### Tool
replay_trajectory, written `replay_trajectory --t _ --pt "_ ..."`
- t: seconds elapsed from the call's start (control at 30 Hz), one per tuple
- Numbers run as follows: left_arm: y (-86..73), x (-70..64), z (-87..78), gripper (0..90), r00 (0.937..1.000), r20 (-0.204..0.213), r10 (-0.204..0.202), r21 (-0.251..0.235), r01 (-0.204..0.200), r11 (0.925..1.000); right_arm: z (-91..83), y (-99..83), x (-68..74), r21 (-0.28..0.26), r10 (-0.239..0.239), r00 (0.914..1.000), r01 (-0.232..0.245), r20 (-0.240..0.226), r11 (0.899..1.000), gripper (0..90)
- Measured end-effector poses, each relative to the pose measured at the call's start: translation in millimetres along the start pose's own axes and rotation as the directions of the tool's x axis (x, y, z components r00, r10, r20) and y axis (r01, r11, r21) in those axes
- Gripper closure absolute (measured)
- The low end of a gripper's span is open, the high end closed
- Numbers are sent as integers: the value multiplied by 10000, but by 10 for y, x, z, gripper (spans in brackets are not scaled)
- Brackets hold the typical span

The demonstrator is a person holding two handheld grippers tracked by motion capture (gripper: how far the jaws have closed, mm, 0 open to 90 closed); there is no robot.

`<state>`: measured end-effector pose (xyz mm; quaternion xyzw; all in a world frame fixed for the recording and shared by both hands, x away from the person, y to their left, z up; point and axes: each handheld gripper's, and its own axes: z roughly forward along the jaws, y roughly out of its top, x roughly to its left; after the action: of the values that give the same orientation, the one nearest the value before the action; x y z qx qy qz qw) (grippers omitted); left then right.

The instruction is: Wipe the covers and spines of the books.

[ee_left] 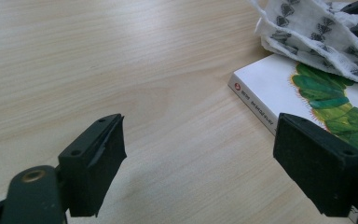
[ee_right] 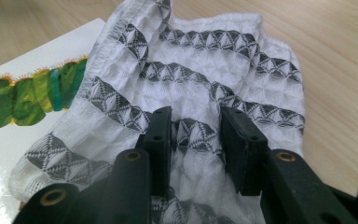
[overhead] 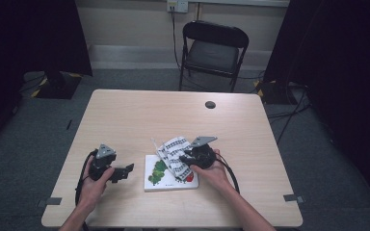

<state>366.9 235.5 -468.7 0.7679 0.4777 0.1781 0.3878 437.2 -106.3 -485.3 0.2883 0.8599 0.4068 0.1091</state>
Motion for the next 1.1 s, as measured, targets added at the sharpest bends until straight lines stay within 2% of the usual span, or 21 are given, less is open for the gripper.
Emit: replay_trajectory --t 0.2,0.4,0.57,0.67,0.73,0.87,0.93,1.1 --pt "0 27 -10 166 9999 -41 -98 -24 98 9999 11 15 179 72 -586 9944 595 -881 9982 741" --pt "-3 17 -13 166 10000 12 -90 -69 90 9999 19 29 342 132 -980 9859 1007 -1353 9948 772" --pt "0 22 -17 166 10000 45 -75 -43 75 10000 50 50 382 104 -1030 9848 1054 -1401 9944 761" --pt "-1 23 -12 167 10000 50 -37 -14 37 10000 80 59 335 -33 -764 9879 766 -1351 9971 736" --pt "-2 21 -10 167 10000 53 -53 -60 53 10000 100 68 290 -88 -426 9899 418 -1352 9991 693" --pt "-4 32 -22 167 10000 39 -53 -60 54 10000 99 72 276 -67 -498 9910 493 -1239 9988 660" --pt "-6 38 -24 167 10000 -1 -56 -62 56 10000 94 71 258 -49 -489 9936 487 -1022 9988 650" --pt "-2 23 -23 172 9999 -77 -83 -21 83 10000 92 62 197 -108 -359 9957 351 -855 9993 644"
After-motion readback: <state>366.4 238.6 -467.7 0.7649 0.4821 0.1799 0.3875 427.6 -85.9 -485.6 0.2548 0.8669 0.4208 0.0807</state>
